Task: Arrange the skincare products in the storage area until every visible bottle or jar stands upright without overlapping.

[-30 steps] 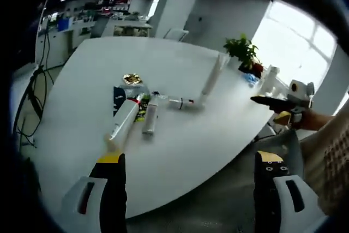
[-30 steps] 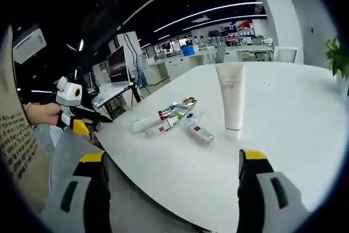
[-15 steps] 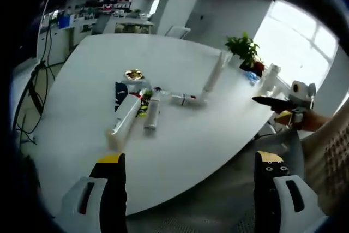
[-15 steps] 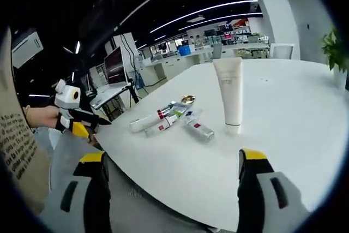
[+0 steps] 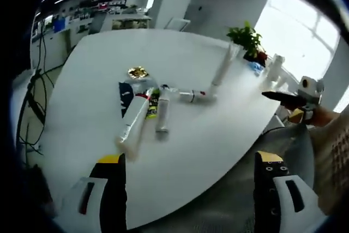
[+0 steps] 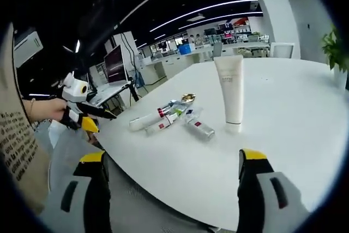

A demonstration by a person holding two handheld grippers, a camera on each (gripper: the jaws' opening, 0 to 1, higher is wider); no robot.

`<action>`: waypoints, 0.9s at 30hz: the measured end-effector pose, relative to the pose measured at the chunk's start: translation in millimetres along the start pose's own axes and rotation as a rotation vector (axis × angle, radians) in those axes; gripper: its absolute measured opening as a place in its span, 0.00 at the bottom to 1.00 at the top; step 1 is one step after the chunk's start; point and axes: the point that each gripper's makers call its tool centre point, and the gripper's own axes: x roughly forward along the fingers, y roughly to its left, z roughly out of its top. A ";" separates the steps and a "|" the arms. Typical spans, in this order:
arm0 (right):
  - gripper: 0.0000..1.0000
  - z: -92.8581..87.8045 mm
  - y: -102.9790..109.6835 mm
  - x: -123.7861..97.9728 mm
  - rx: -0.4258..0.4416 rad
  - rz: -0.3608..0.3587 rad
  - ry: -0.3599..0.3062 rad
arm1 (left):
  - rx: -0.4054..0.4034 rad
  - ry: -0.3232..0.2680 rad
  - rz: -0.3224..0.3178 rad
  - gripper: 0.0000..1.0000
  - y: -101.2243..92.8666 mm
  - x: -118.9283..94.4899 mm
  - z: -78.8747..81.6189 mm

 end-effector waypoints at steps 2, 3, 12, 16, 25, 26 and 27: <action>0.98 0.2 -1.5 -0.3 -0.006 -0.014 -0.001 | 0.017 0.021 0.009 0.94 5.7 2.3 1.8; 0.98 0.3 -1.9 -0.4 -0.007 -0.017 -0.001 | 0.028 0.039 0.009 0.94 9.2 4.0 2.8; 0.96 1.0 -6.0 -1.2 0.012 -0.040 -0.007 | 0.086 0.159 0.013 0.92 34.7 19.6 11.7; 0.96 -0.2 -6.9 -0.8 0.014 -0.044 -0.001 | 0.106 0.199 0.013 0.88 47.0 30.4 20.3; 0.95 -2.4 -13.7 -1.2 0.036 -0.074 0.003 | 0.162 0.334 0.061 0.67 75.9 58.4 26.2; 0.95 -2.5 -14.0 -1.2 0.038 -0.076 0.004 | 0.166 0.344 0.064 0.64 78.1 61.0 26.3; 0.95 -2.7 -14.2 -1.2 0.039 -0.078 0.004 | 0.171 0.353 0.065 0.62 79.8 63.9 26.4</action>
